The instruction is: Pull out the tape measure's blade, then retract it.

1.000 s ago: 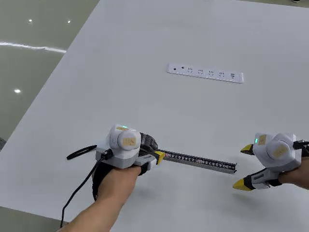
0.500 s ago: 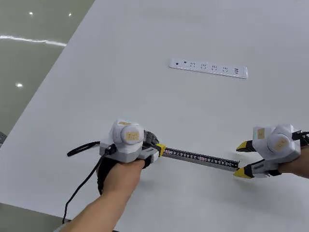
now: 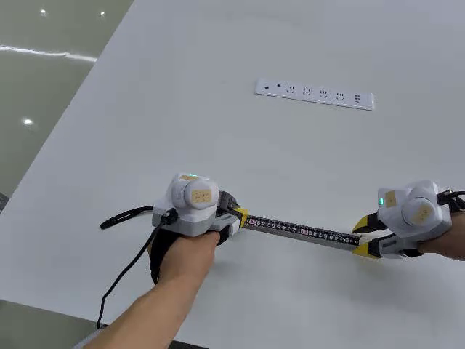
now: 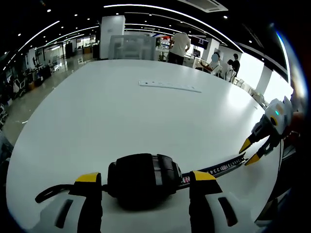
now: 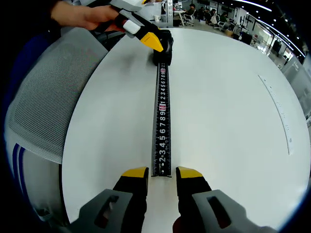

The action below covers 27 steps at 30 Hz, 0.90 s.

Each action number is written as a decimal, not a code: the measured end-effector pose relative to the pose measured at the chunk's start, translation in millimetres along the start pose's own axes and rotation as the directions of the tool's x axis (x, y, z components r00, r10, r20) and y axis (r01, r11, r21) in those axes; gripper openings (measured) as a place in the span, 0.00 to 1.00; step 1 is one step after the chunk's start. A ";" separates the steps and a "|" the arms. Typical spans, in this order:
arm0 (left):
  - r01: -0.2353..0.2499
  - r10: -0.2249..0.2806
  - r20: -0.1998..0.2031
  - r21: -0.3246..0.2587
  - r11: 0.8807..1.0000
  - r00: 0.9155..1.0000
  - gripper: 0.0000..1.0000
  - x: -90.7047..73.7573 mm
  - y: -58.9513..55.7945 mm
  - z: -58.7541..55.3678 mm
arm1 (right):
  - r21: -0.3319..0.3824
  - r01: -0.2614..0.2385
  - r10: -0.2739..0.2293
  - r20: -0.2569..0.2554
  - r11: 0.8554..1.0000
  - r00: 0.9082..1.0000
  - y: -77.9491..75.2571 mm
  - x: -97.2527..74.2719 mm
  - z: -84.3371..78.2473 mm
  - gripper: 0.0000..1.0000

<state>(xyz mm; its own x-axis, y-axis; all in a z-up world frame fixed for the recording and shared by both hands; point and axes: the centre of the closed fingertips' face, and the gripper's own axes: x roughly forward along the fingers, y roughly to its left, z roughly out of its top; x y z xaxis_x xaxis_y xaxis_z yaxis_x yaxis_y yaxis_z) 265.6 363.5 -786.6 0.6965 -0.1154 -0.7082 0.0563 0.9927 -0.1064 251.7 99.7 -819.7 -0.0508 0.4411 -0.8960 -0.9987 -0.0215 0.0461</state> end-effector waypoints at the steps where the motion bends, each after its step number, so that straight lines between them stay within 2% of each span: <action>1: -0.001 0.001 0.002 0.001 1.000 1.000 0.69 0.4 0.3 -0.2 | 0.002 -0.004 0.004 -0.003 1.000 1.000 0.2 1.0 -1.0 0.20; 12: -0.002 0.002 0.005 -0.015 1.000 1.000 0.67 0.6 1.3 -1.4 | 0.003 -0.016 0.016 -0.018 1.000 1.000 1.6 4.7 -3.1 0.14; 19: 0.000 0.001 0.022 -0.031 1.000 1.000 0.64 -0.1 2.1 0.3 | 0.010 -0.018 0.019 -0.020 1.000 1.000 2.0 5.3 -3.2 0.14; 21: 0.000 0.000 0.011 -0.025 1.000 1.000 0.63 0.4 1.8 -1.4 | 0.009 -0.019 0.019 -0.019 1.000 1.000 2.2 5.3 -2.7 0.14; 27: 0.000 0.001 0.013 -0.035 0.999 1.000 0.62 1.9 1.8 -3.3 | 0.012 -0.018 0.018 -0.018 1.000 1.000 2.8 4.7 -1.3 0.13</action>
<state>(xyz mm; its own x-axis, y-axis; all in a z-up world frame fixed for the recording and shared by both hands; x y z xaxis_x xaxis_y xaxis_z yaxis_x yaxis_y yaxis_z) 264.7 365.0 -790.5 0.7058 -0.1144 -0.6991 0.0313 0.9910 -0.1305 248.6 100.6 -824.4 -0.0692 0.4245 -0.9028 -0.9975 -0.0184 0.0678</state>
